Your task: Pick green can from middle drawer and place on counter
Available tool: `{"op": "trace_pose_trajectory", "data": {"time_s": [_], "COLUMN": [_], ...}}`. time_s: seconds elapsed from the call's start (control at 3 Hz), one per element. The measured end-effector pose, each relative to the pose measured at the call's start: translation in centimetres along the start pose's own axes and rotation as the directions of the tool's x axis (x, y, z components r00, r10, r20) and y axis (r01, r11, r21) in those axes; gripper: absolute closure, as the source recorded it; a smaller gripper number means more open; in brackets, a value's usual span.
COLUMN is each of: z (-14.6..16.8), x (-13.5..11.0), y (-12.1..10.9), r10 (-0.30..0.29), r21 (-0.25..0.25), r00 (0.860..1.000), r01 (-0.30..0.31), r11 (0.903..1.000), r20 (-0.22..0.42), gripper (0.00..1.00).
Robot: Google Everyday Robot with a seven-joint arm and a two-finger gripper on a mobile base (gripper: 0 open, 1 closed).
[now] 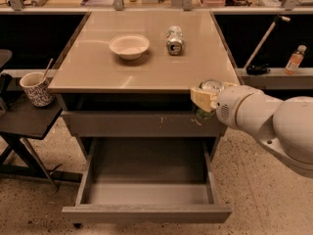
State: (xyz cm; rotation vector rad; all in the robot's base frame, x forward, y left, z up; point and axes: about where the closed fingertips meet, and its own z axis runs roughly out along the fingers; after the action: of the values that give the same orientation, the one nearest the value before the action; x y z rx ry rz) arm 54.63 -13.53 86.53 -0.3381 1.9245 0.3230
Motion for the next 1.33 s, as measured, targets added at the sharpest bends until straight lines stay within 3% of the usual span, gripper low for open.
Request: {"op": "trace_pose_trajectory", "data": {"time_s": [0.33, 0.67, 1.0, 1.33], "z": [0.0, 0.0, -0.2, 2.4], "x": [0.0, -3.7, -12.5, -17.0], "y": [0.0, -1.0, -1.1, -2.4], "r10": [0.000, -0.005, -0.048, -0.066], "r21": [0.000, -0.007, -0.053, -0.109], "r00": [1.000, 0.999, 0.994, 0.996], "r01": [0.000, 0.005, 0.053, 0.072], "r11": [1.0000, 1.0000, 0.9971, 0.9914], "r20": [0.000, 0.033, 0.096, 0.058], "gripper": [1.00, 1.00, 1.00, 1.00]}}
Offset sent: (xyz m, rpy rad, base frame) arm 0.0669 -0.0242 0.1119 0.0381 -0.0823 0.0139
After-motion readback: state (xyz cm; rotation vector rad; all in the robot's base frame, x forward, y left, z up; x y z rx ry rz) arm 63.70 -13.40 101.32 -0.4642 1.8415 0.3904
